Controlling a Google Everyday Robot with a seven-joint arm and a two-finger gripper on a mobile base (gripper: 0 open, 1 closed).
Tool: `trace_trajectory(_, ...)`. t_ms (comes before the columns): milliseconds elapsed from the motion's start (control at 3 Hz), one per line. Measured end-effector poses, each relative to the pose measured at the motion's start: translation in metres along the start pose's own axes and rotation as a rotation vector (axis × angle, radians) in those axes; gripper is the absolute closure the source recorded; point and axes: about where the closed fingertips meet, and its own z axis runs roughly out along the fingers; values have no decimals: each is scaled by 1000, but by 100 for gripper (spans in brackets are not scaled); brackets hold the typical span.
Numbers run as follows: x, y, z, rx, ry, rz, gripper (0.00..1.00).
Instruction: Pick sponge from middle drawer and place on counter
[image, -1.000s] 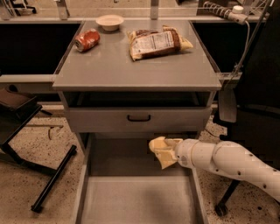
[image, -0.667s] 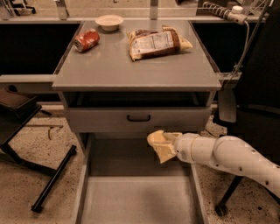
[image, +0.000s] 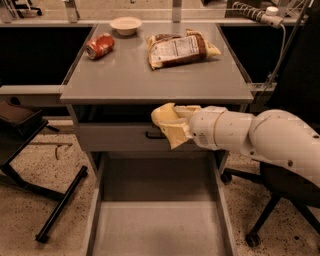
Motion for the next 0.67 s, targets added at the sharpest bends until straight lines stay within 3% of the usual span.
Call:
trace_trajectory(333, -2, -1, 2, 0, 1, -8, 100)
trace_trajectory(667, -42, -32, 5, 43, -31, -52, 100)
